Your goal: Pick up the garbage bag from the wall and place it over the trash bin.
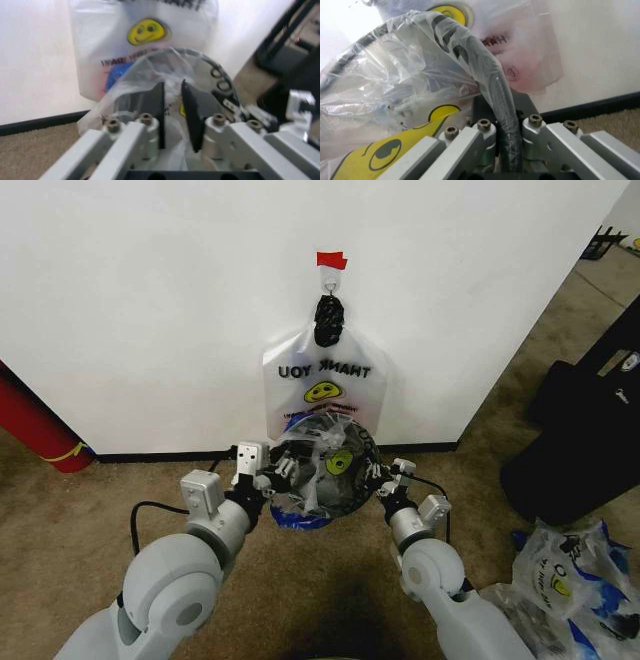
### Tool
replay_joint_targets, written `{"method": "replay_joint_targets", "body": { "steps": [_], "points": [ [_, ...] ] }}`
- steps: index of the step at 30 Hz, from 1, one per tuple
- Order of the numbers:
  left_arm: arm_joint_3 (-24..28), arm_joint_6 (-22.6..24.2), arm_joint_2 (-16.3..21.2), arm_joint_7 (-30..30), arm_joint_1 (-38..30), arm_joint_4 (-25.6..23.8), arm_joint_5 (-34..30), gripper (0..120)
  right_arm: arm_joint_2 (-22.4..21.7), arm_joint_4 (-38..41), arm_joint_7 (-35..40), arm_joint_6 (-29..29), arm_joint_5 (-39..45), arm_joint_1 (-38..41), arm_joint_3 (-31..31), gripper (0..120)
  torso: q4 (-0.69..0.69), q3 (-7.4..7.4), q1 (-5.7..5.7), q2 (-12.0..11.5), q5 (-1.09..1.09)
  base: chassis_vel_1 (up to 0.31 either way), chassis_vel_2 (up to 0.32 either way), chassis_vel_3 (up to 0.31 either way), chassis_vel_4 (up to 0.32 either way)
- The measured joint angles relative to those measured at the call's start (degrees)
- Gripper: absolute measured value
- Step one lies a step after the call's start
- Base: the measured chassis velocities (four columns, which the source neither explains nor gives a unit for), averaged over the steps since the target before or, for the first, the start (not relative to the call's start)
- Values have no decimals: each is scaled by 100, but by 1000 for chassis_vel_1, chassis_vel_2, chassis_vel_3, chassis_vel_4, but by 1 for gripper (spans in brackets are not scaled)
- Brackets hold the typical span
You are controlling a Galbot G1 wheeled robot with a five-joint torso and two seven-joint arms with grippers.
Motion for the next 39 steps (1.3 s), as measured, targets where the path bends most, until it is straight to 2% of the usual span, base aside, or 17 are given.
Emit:
{"method": "replay_joint_targets", "body": {
  "steps": [3,7,13,14,20,21,23,26,30,34,39],
  "points": [
    [144,236,84,-120,-28,-123,-11,1,-38,-16,-218,-21,-157,5,62,1,0,0,0,0,0,0,0,0,0],
    [542,506,306,-308,-264,-162,-190,0,-156,-8,-547,-90,-399,35,151,1,0,0,0,0,-1,0,0,0,0],
    [1348,542,679,-727,-1239,362,-424,0,-172,32,-703,-56,-597,5,147,1,-1,0,0,0,-2,0,0,0,0],
    [1348,542,679,-727,-1239,362,-424,0,-172,32,-703,-56,-597,5,147,1,-1,0,0,0,-2,0,0,0,0],
    [2309,523,844,-1740,-2559,997,-1584,0,-71,29,-718,2,-729,-26,115,1,0,0,1,0,0,0,0,0,0],
    [2309,523,844,-1740,-2559,997,-1584,0,-71,29,-718,2,-729,-26,115,1,0,0,1,0,0,0,0,0,0],
    [2656,519,844,-1935,-2884,1157,-1940,0,-62,39,-725,24,-770,-40,132,1,-2,1,1,0,-2,0,0,0,0],
    [3081,512,794,-2028,-3204,1352,-2122,0,-39,47,-739,89,-845,-57,159,1,0,0,1,0,-2,0,0,0,0],
    [3438,507,689,-2075,-3449,1603,-2100,0,-7,95,-743,128,-901,-100,193,1,-1,0,1,0,-1,0,0,0,0],
    [3793,503,589,-2078,-3750,2070,-1792,0,22,182,-747,166,-952,-137,185,1,1,1,1,0,-1,0,0,0,0],
    [4002,499,468,-2069,-4038,2465,-1407,0,63,271,-752,176,-973,-185,128,1,0,0,1,0,-1,0,0,0,0]
  ]
}}
